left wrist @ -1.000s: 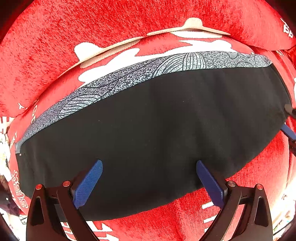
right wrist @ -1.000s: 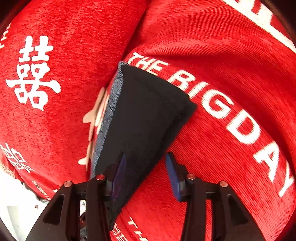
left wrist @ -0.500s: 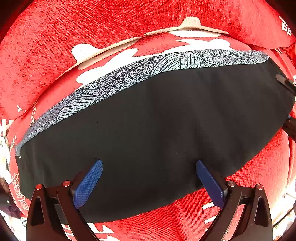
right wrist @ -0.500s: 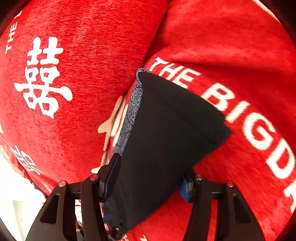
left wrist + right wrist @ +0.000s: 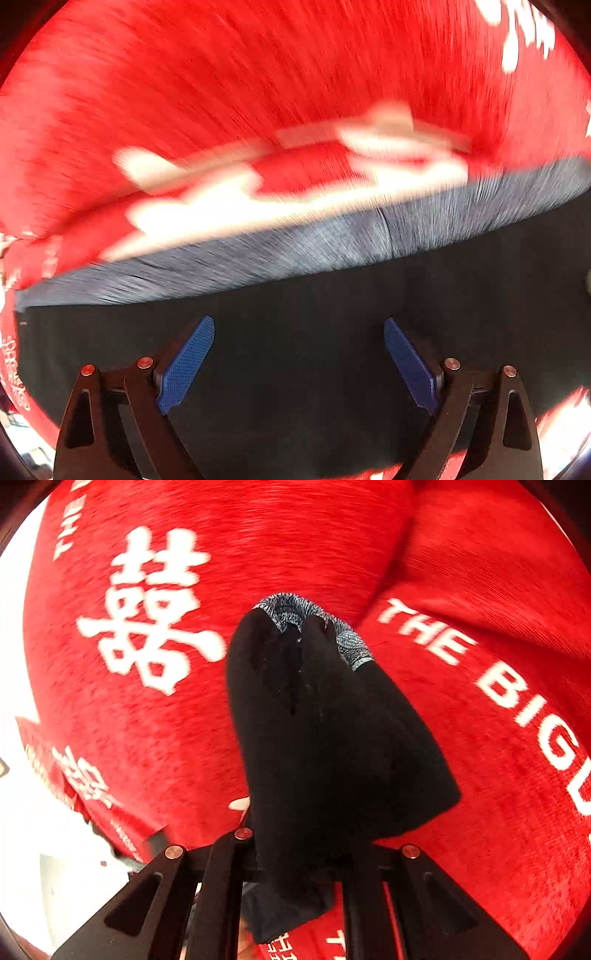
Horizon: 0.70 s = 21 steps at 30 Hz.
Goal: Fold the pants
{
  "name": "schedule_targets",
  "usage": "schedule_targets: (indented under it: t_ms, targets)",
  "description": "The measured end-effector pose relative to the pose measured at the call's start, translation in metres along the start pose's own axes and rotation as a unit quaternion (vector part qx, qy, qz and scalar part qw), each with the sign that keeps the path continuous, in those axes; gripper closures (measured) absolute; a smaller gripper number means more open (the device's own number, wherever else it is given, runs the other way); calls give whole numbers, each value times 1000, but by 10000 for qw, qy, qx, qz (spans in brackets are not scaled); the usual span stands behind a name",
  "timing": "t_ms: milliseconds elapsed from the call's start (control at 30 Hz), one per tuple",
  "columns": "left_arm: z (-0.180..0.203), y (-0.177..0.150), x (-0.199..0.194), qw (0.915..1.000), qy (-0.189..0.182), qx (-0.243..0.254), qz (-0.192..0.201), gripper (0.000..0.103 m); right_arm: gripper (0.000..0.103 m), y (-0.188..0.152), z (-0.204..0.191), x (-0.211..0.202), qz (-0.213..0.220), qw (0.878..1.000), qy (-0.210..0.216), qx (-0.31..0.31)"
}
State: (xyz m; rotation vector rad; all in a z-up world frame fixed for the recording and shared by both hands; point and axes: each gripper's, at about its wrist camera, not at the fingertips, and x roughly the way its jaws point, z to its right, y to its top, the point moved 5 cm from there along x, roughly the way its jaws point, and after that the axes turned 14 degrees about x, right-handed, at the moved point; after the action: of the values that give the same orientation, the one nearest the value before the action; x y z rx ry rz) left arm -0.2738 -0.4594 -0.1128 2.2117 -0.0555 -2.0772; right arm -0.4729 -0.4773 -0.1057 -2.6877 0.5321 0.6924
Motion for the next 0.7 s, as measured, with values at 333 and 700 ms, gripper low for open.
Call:
schedule_targets:
  t_ms: [333, 700]
  targets:
    - [-43, -9, -29, 9984, -178, -224, 486, 6, 90, -48, -73, 16, -64, 9856, -566, -1591]
    - [-213, -97, -66, 9935, 268, -852, 703, 6, 88, -193, -125, 113, -101, 9096, -1986, -3649]
